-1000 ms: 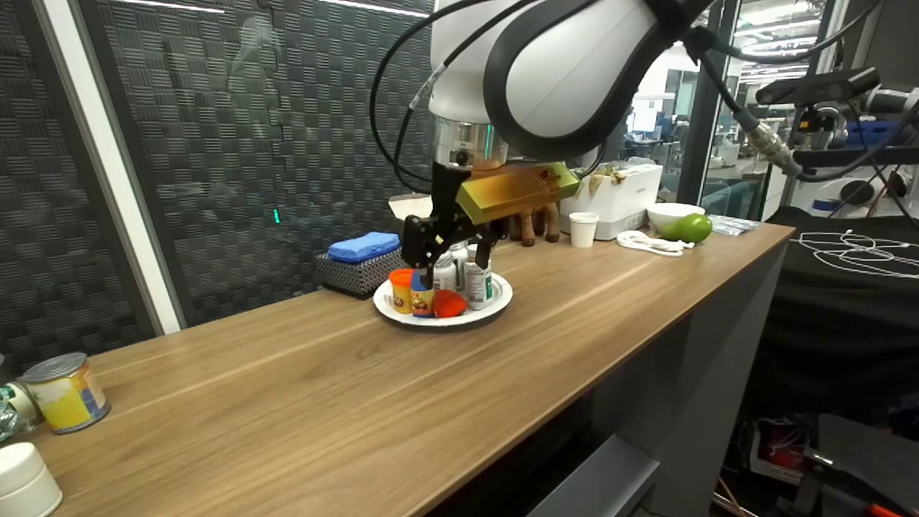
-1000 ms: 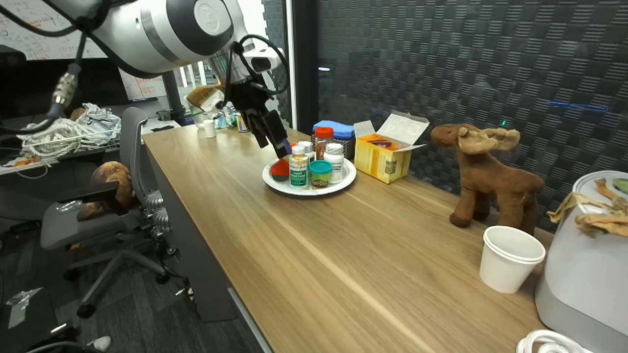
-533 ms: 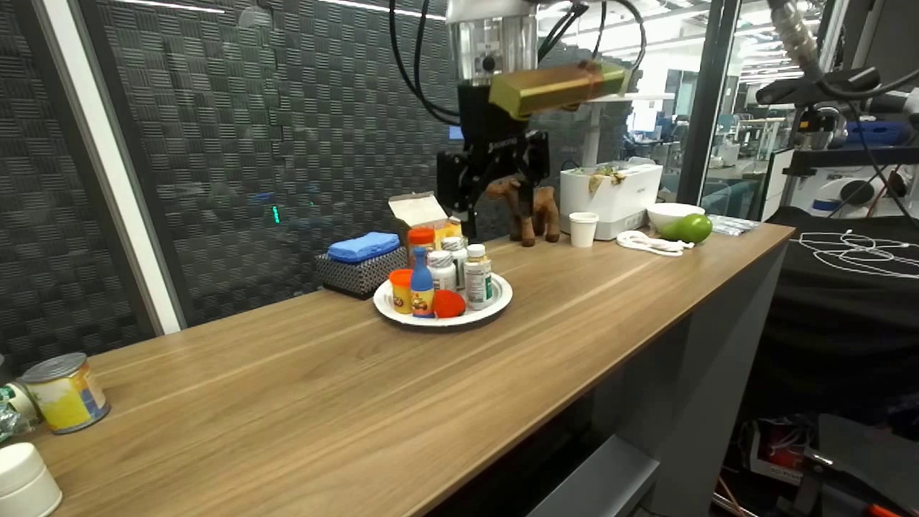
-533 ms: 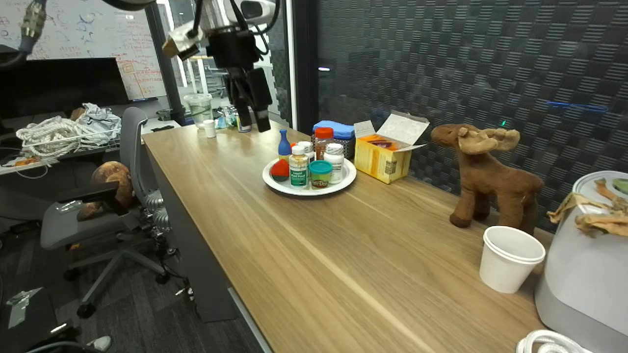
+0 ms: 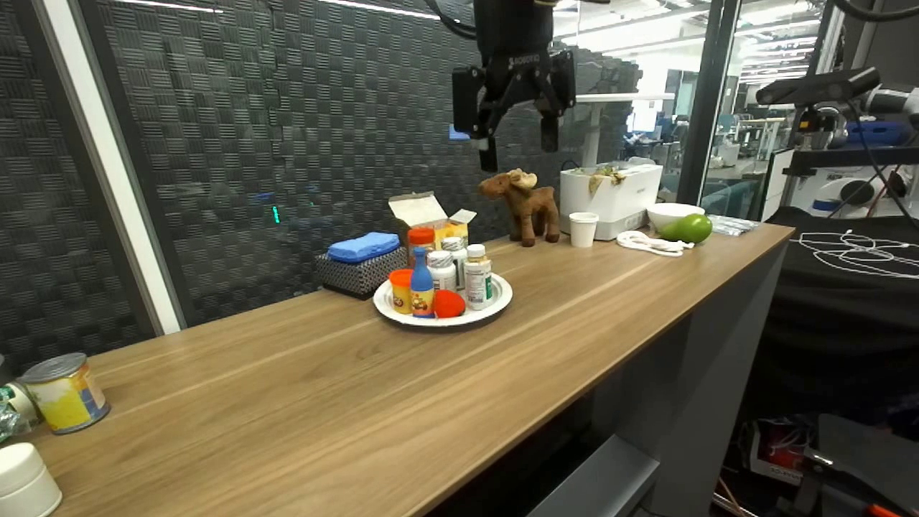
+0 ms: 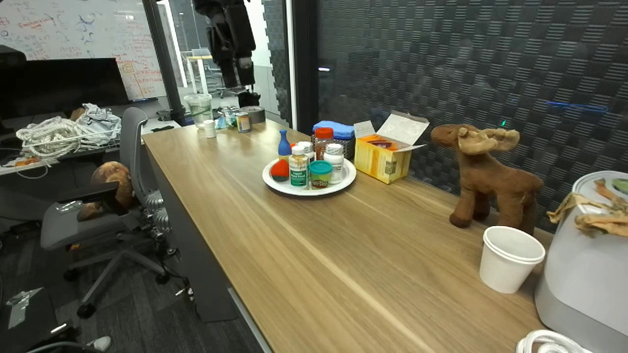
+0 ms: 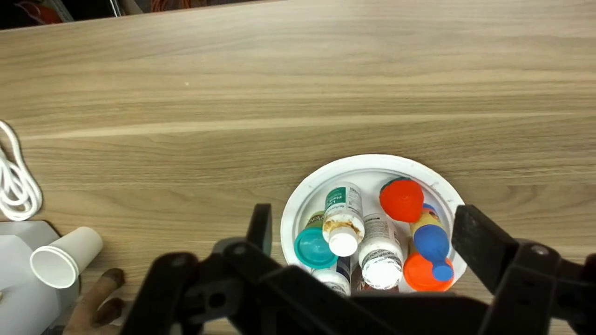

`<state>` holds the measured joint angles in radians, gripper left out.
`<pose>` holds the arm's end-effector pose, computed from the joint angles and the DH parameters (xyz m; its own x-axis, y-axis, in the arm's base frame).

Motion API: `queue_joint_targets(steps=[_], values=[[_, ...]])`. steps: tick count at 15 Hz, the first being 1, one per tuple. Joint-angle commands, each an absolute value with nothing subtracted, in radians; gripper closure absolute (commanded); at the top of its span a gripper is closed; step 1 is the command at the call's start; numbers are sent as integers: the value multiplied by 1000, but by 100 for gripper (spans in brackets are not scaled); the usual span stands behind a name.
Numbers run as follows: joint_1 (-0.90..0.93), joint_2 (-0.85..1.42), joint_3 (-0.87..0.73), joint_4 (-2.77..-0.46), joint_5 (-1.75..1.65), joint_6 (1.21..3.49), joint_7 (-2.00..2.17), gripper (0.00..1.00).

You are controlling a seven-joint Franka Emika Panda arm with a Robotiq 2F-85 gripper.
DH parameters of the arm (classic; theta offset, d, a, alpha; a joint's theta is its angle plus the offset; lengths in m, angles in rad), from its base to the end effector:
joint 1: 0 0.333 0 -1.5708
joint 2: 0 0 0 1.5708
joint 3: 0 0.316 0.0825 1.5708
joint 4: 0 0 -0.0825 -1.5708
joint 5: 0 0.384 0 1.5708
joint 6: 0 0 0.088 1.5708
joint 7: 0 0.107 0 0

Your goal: Pick up the bottles and small containers from the table and put them on the white plate.

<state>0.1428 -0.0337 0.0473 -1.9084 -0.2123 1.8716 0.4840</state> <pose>0.5441 0.0886 0.5098 0.9718 -0.2198 0.0858 -0.2323 -0.9551 0.1838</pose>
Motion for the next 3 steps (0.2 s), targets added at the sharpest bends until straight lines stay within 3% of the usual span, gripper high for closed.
queue_joint_targets(steps=[1, 3], values=[[122, -39, 73, -1903, -211, 1856, 483, 0], [122, -47, 78, -1902, -211, 1843, 483, 0]])
